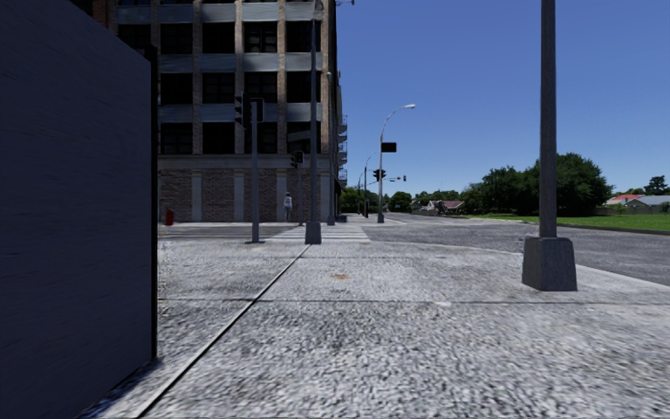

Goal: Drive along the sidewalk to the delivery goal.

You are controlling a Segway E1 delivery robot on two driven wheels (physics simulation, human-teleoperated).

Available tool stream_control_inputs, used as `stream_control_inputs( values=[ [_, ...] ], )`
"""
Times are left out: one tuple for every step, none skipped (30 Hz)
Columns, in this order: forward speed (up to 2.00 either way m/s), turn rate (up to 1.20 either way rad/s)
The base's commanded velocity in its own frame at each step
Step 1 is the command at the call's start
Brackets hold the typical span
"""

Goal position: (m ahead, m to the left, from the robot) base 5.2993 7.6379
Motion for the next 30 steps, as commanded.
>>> stream_control_inputs(
  values=[
    [2.0,0.0],
    [2.0,0.0],
    [2.0,0.0],
    [2.0,0.0],
    [2.0,0.0],
    [2.0,0.0],
    [2.0,0.0],
    [2.0,0.0],
    [2.0,0.0],
    [2.0,0.0],
    [2.0,0.08],
    [2.0,0.08],
    [2.0,0.21],
    [1.97,0.39],
    [1.97,0.39],
    [1.82,0.48],
    [1.63,0.53],
    [1.57,0.57],
    [1.57,0.57],
    [1.54,0.6],
    [1.54,0.66],
    [1.54,0.68],
    [1.54,0.68],
    [1.54,0.73],
    [1.54,0.76],
    [1.54,0.77],
    [1.54,0.77],
    [1.54,0.77],
    [1.54,0.77],
    [1.54,0.77]
  ],
)
